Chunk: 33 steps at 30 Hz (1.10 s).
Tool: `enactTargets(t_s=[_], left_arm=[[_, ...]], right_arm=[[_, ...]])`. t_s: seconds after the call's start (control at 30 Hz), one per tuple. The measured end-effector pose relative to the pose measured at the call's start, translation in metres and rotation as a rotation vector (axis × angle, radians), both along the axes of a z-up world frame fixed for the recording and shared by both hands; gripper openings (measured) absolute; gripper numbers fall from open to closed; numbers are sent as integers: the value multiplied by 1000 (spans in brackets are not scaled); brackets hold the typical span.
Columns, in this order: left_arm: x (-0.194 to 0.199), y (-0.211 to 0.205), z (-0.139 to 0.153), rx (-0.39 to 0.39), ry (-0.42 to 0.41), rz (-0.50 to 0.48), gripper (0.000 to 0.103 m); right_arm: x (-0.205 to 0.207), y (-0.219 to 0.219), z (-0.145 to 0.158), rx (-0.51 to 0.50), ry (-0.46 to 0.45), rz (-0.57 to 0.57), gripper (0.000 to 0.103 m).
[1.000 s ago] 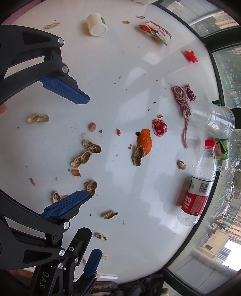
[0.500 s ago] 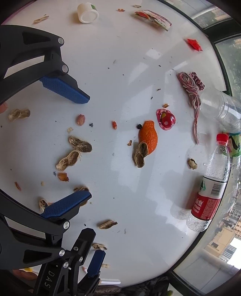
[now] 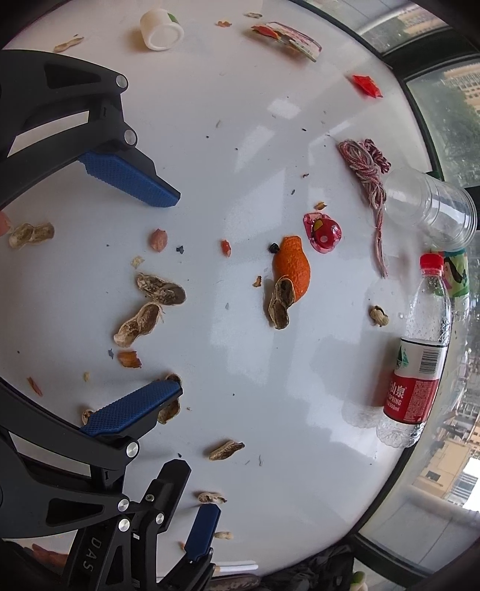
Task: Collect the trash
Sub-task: 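Lower both tools toward the scattered peanut shells on the sill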
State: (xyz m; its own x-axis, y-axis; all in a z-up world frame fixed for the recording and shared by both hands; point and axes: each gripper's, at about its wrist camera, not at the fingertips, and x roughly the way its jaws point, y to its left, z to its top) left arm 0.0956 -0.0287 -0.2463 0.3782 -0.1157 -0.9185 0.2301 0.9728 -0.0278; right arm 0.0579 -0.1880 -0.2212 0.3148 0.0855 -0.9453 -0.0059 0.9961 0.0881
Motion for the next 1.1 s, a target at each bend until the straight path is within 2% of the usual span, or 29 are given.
enactTargets(t_s=[0.17,0.4,0.6,0.67,0.73,0.77,1.1], left_arm=[[-7,2,-1,0,-49,13,91],[-15,0,-3,-1,-107,42,91],[-18,-3,-4,-6,-144,30,91],[-19,-8,-2,-11,-160,-9,80],[-20,-13,-1,-10,-172,-42,75],[-20,-14,-1,-14,-171,-36,75],[-18,-14,-2,-3,-154,-37,74]], right_arm=[[-5,5,-4,-70,-53,33,67],[-18,13,-5,-101,-154,114,67],[-18,14,-6,-78,-151,117,67],[-19,15,-6,-83,-156,123,67],[-20,16,-6,-68,-155,126,63],[-20,15,-6,-61,-153,122,60],[-17,16,-6,-58,-145,144,60]])
